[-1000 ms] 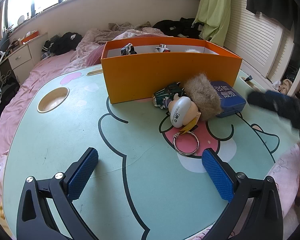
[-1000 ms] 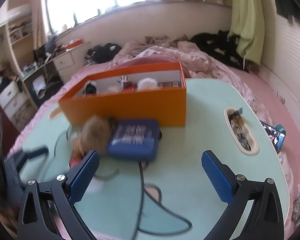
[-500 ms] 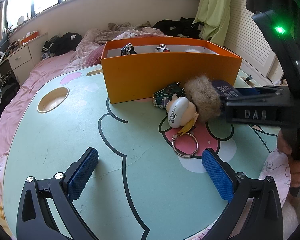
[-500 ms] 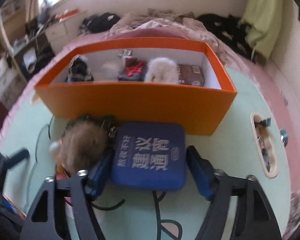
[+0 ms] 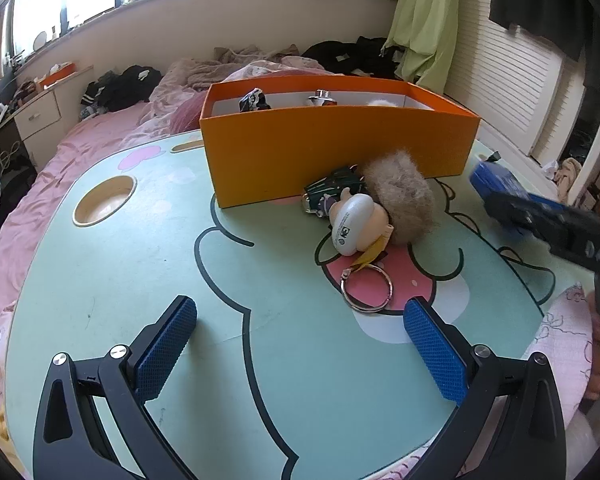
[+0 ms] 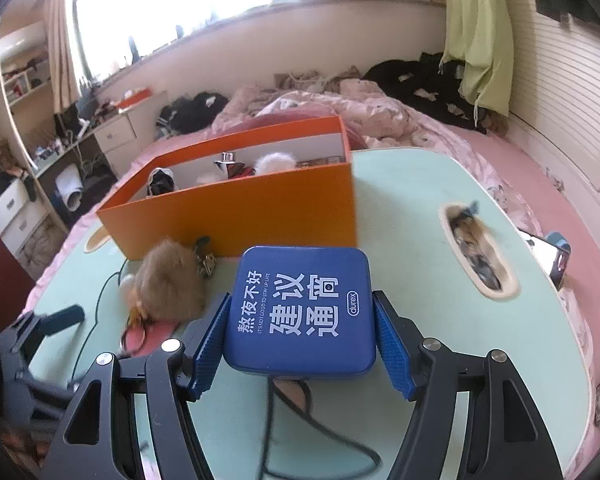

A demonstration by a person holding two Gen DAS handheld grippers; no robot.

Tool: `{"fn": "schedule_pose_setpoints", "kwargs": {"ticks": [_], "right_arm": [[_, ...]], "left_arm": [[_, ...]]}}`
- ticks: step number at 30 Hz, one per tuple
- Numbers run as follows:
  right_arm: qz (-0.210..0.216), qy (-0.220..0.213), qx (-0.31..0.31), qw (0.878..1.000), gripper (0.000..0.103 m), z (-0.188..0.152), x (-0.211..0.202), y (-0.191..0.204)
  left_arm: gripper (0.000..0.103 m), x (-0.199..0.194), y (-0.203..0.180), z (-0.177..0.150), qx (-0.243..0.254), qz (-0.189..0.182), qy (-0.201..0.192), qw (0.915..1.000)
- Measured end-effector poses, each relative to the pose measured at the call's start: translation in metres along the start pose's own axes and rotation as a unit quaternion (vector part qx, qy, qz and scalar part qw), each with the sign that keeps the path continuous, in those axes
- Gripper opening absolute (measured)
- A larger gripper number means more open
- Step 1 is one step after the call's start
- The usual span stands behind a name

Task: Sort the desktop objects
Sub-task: 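Grasp the blue tin box with the right gripper and lift it, then grasp the white figurine keychain with the left gripper while the right holds the blue tin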

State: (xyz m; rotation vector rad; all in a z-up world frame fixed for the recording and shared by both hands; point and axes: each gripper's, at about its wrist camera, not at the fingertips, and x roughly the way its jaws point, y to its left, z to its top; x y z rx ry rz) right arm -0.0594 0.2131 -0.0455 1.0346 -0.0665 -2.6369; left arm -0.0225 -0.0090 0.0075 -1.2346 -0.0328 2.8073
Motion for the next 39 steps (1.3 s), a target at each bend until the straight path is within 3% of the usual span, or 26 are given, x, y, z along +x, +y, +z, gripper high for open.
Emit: {"fn": "schedule_pose_setpoints", "kwargs": {"ticks": [9, 11, 12, 15, 19, 34, 39], "right_arm": [[-0.057, -0.003, -0.044, 0.997, 0.068, -0.024, -0.003, -0.006], [-0.069, -0.01, -0.056, 0.996, 0.072, -0.028, -0.002, -0.004], [-0.073, -0.016, -0.054, 0.996, 0.08, -0.03, -0.002, -0.005], [-0.066, -0.028, -0.052, 0.996, 0.083, -0.034, -0.001, -0.01], [-0.061, -0.039, -0.054, 0.996, 0.094, -0.037, 0.0, -0.012], [-0.06, -0.041, -0.055, 0.996, 0.095, -0.037, 0.0, -0.012], [-0.061, -0.041, -0.055, 0.996, 0.095, -0.037, 0.0, -0.012]], "left_arm": [[0.102, -0.009, -0.002, 0.002, 0.006, -0.01, -0.021, 0.9997], [0.1, -0.011, -0.004, 0.003, 0.01, -0.013, -0.027, 0.9995], [0.1, -0.012, -0.003, 0.003, 0.011, -0.014, -0.029, 0.9994], [0.097, -0.013, -0.002, 0.005, 0.012, -0.015, -0.032, 0.9993], [0.095, -0.012, -0.003, 0.004, 0.012, -0.017, -0.031, 0.9993], [0.095, -0.012, -0.003, 0.007, 0.009, -0.03, -0.031, 0.999], [0.06, -0.01, -0.012, 0.017, 0.04, -0.03, -0.028, 0.9983]]}}
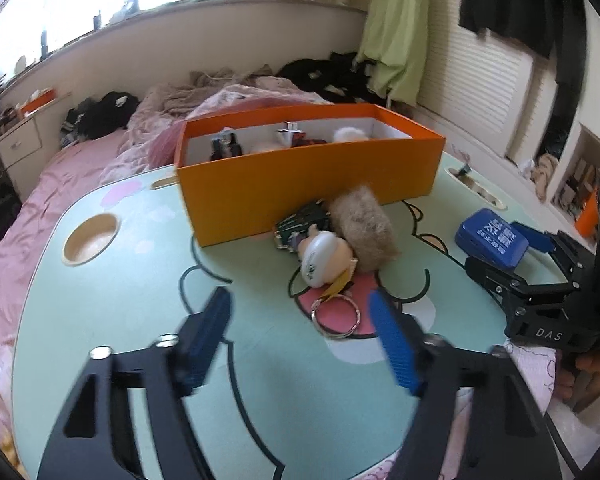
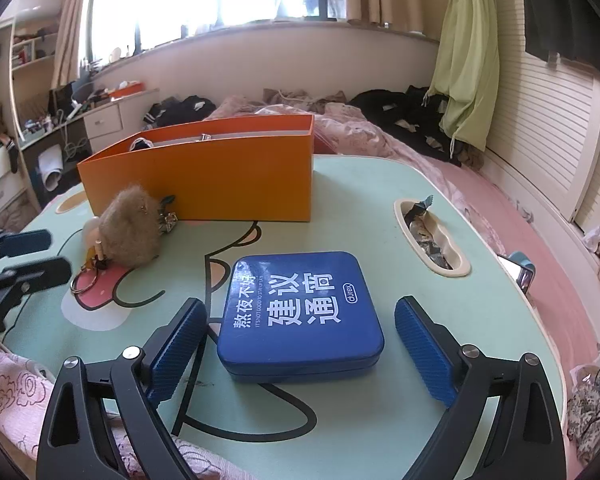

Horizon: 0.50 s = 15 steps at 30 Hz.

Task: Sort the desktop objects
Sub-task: 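Grasp the white figurine keychain with the left gripper while the right holds the blue tin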

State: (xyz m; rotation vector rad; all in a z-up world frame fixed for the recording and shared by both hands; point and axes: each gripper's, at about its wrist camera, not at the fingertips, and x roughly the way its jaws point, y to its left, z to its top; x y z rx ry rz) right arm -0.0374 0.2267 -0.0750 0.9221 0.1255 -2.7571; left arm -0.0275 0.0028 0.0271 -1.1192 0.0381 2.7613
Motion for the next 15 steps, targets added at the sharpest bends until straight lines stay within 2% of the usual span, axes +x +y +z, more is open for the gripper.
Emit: {"fn": "schedule_pose_setpoints", "kwargs": {"ticks": [5, 11, 13, 14, 15], "right_arm": [[0.0, 0.0, 0.0, 1.0, 0.095, 0.0, 0.0, 0.0], [0.0, 0.0, 0.0, 1.0, 0.095, 0.0, 0.0, -0.001], [0.0, 0.0, 0.0, 1.0, 0.095, 0.0, 0.0, 0.0], [0.0, 0.0, 0.0, 1.0, 0.095, 0.0, 0.0, -0.001], [0.0, 0.0, 0.0, 1.0, 0.095, 0.0, 0.0, 0.0]], "left_arm": [[0.058, 0.006, -0.001, 0.011, -0.003, -0.022, 0.001, 0.9998], [0.058, 0.024, -0.004, 0.029, -0.012, -0.027, 0.03, 0.9991], [0.058, 0.027, -0.005, 0.033, -0.011, -0.04, 0.031, 0.9987], [0.056, 0.029, -0.007, 0.034, -0.007, -0.046, 0.032, 0.9984], [0.048, 0.031, -0.009, 0.033, -0.004, -0.05, 0.035, 0.9981]]}}
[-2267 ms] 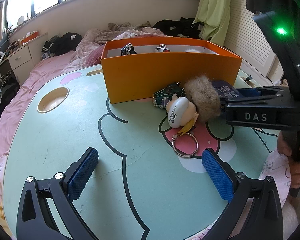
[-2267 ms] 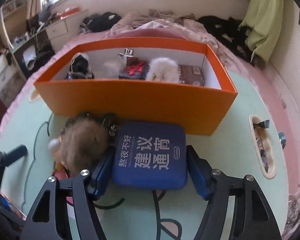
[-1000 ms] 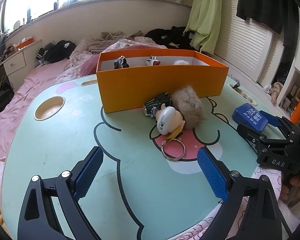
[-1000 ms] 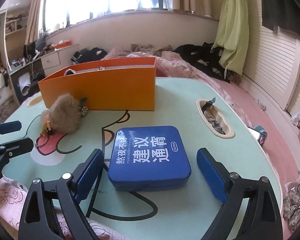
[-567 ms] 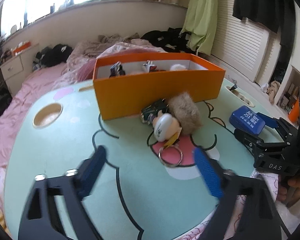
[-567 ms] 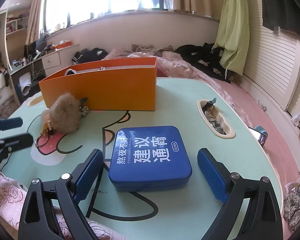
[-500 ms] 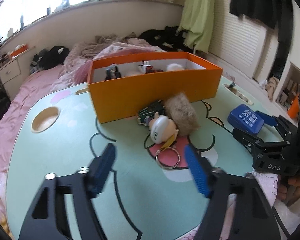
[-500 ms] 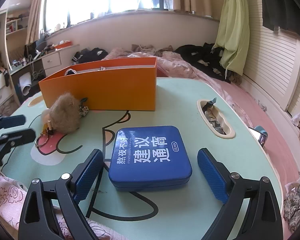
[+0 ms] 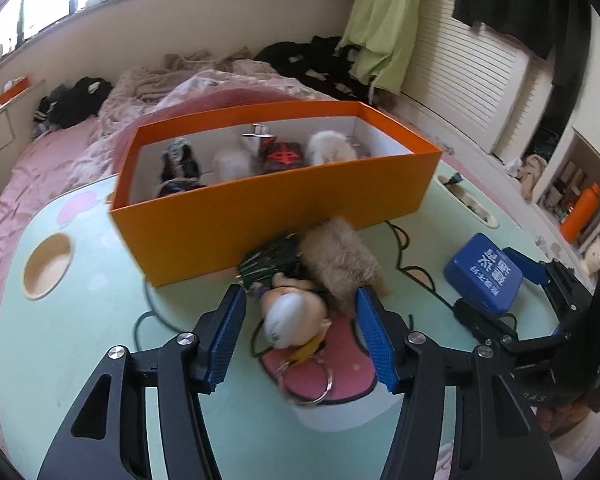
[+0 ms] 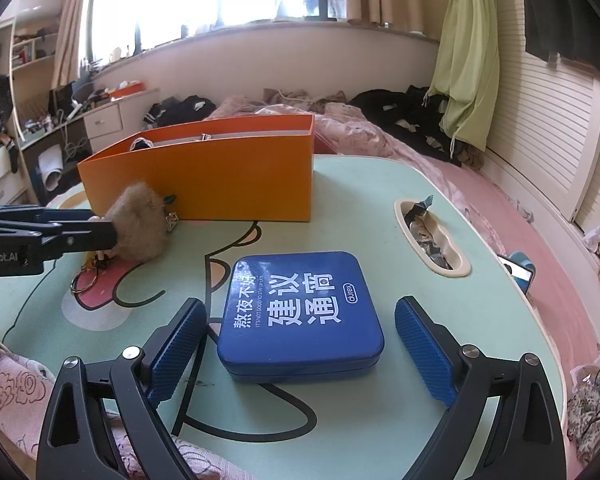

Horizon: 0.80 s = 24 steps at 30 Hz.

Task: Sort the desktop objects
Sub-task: 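Grasp the white figurine keychain with the left gripper while the right holds the blue tin, then lower the figurine into the orange box with the left gripper while the right lowers the blue tin in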

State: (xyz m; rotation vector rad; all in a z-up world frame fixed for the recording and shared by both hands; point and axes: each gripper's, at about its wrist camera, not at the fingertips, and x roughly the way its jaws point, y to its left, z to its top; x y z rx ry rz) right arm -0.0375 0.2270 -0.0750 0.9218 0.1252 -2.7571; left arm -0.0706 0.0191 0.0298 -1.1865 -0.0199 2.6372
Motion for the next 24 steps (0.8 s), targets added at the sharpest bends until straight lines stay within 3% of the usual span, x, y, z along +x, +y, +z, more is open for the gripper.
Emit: {"fn": "schedule_pose_setpoints", "kwargs": {"ticks": [2, 11, 12, 14, 15, 24], "right_arm": [[0.0, 0.0, 0.0, 1.0, 0.095, 0.0, 0.0, 0.0], [0.0, -0.001, 0.001, 1.0, 0.095, 0.0, 0.0, 0.001], [-0.002, -0.003, 0.002, 1.0, 0.093, 0.0, -0.001, 0.0], [-0.002, -0.007, 0.004, 1.0, 0.079, 0.001, -0.004, 0.003], [-0.001, -0.009, 0.005, 1.0, 0.067, 0.002, -0.005, 0.005], [0.018, -0.02, 0.025, 0.999, 0.067, 0.015, -0.017, 0.007]], "left_arm": [[0.037, 0.007, -0.005, -0.004, 0.011, 0.002, 0.014, 0.9998], [0.037, -0.019, -0.01, -0.028, 0.02, -0.012, -0.017, 0.9996], [0.037, -0.026, -0.009, -0.032, 0.02, -0.018, -0.022, 0.9994], [0.037, -0.038, -0.008, -0.035, 0.02, -0.021, -0.031, 0.9991], [0.037, -0.043, -0.007, -0.035, 0.02, -0.02, -0.036, 0.9989], [0.037, -0.073, -0.002, -0.015, 0.019, -0.018, -0.079, 0.9965]]}}
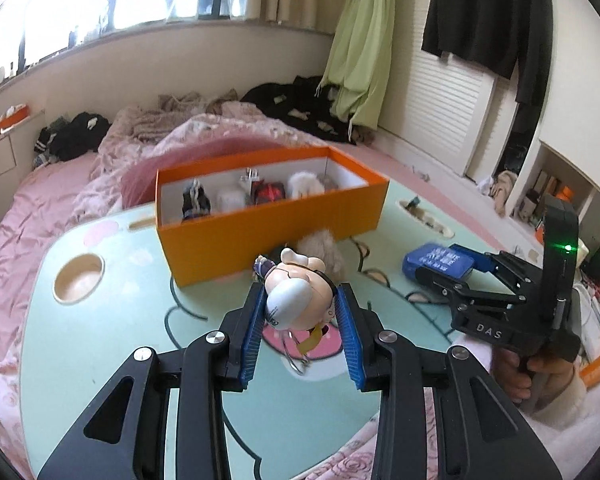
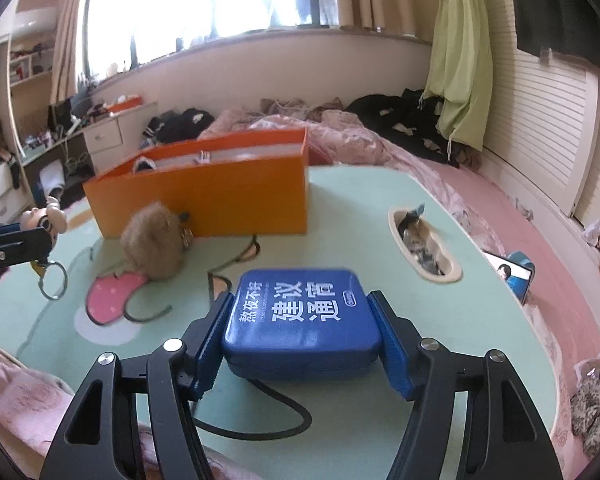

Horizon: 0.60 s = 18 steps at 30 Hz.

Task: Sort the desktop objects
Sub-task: 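Lower the figurine into the orange box with the left gripper while the right lowers the blue tin in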

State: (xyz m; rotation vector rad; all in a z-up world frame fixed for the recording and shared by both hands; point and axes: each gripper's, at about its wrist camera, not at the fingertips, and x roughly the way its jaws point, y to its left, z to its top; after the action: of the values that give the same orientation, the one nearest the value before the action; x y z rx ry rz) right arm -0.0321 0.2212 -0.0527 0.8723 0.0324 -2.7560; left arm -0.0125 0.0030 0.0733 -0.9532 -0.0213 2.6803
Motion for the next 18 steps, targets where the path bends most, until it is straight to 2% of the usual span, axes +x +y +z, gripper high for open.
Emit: {"fn": "schedule_pose_setpoints", "kwargs": {"ticks": [4, 9, 14, 18], "right_arm": [[0.022, -0.013, -0.011, 1.0, 0.067, 0.025, -0.008, 0.005], [0.049, -0.023, -0.021, 0.998, 0.067, 0.083, 0.0, 0.014], [0.077, 0.014, -0.007, 0.997, 0.067, 0.128, 0.047, 0.018], [0.081, 0.04, -0.004, 0.996, 0.067, 0.136, 0.083, 0.021]], "left_arm": [[0.037, -0.003, 0.0, 0.022, -0.001, -0.005, -0.019, 0.9998], [0.037, 0.014, 0.01, 0.055, -0.015, 0.0, -0.017, 0.9997], [0.037, 0.05, 0.027, 0.083, -0.049, 0.007, -0.005, 0.9987], [0.037, 0.084, 0.043, 0.09, -0.086, 0.016, 0.011, 0.9961]]}}
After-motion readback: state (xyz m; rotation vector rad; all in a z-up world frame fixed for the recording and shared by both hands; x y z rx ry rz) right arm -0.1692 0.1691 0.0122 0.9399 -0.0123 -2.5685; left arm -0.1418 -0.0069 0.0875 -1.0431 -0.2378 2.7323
